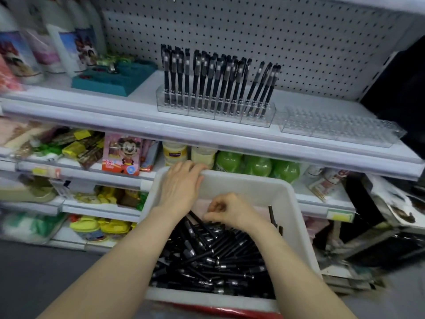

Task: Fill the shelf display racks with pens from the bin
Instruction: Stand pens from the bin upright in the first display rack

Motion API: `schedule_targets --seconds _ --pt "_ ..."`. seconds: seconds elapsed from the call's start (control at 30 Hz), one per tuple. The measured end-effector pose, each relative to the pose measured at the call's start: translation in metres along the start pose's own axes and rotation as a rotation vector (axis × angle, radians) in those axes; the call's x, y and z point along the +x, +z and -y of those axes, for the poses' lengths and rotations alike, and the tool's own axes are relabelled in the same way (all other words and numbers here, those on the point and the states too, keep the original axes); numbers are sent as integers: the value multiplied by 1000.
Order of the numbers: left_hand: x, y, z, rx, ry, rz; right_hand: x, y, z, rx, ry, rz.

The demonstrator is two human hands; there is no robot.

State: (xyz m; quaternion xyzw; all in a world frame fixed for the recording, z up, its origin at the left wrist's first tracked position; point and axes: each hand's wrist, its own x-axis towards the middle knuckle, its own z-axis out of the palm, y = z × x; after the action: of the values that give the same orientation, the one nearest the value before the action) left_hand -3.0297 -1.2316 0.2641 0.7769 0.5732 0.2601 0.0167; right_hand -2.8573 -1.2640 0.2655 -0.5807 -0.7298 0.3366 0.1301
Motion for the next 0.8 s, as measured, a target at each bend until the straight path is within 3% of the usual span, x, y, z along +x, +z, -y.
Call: schedule_targets --seconds 0.2,0.43,0.6,0.7,0.8 --pt "-1 1 -1 -3 -12 -11 7 20 8 -212 -65 19" --pt "-2 0 -1 -33 -15 -43 3 -10 -15 -264 132 -68" --pt "4 -4 -2 -100 -65 51 -14 -49 -17 -80 187 -170" --pt "16 -18 -7 -148 -67 61 -24 -73 -3 154 102 -188" --pt "34 -40 -20 -140 26 -18 -26 -100 22 235 -11 -264"
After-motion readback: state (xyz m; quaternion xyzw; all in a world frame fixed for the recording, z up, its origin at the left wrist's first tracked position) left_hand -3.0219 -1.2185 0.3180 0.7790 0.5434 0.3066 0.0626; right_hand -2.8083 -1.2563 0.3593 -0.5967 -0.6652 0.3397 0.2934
